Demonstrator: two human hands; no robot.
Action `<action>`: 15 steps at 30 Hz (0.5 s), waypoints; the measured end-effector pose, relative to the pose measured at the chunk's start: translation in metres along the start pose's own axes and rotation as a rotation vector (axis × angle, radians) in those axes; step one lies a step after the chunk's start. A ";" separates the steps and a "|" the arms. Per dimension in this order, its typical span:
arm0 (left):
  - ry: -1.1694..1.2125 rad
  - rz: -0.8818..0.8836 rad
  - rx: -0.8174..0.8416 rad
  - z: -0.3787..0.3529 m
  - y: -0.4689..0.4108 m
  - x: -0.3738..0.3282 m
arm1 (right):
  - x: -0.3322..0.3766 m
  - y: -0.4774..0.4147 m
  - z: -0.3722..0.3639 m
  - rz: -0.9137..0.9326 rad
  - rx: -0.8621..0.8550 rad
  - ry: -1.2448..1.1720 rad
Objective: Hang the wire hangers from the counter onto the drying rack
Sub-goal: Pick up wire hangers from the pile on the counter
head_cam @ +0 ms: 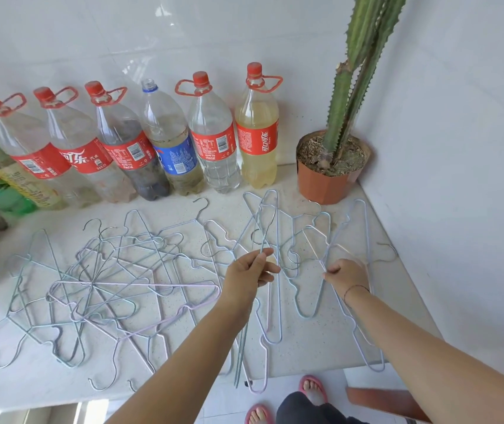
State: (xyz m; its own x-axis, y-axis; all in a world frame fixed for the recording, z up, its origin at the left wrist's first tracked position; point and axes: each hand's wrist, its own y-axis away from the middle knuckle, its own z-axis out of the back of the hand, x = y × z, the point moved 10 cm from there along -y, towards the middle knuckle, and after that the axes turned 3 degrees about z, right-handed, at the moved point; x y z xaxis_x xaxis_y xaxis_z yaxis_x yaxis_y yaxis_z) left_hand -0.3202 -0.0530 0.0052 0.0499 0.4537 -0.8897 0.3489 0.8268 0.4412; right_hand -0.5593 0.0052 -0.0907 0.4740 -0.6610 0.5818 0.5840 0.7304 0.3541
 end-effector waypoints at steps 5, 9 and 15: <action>0.011 -0.010 -0.023 0.010 0.000 0.002 | 0.001 0.011 0.023 0.014 -0.118 -0.138; 0.022 -0.019 -0.008 0.013 0.001 0.000 | 0.000 0.023 0.052 0.023 -0.193 -0.349; 0.007 -0.059 0.036 0.008 0.003 -0.010 | -0.001 0.053 0.100 0.038 -0.270 -0.614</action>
State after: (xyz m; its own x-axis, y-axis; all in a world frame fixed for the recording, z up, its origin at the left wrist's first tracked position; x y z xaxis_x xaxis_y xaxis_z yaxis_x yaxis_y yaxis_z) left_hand -0.3117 -0.0573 0.0143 0.0222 0.4067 -0.9133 0.3843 0.8398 0.3834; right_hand -0.5942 0.0618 0.0010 0.0836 -0.3592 0.9295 0.7566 0.6299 0.1754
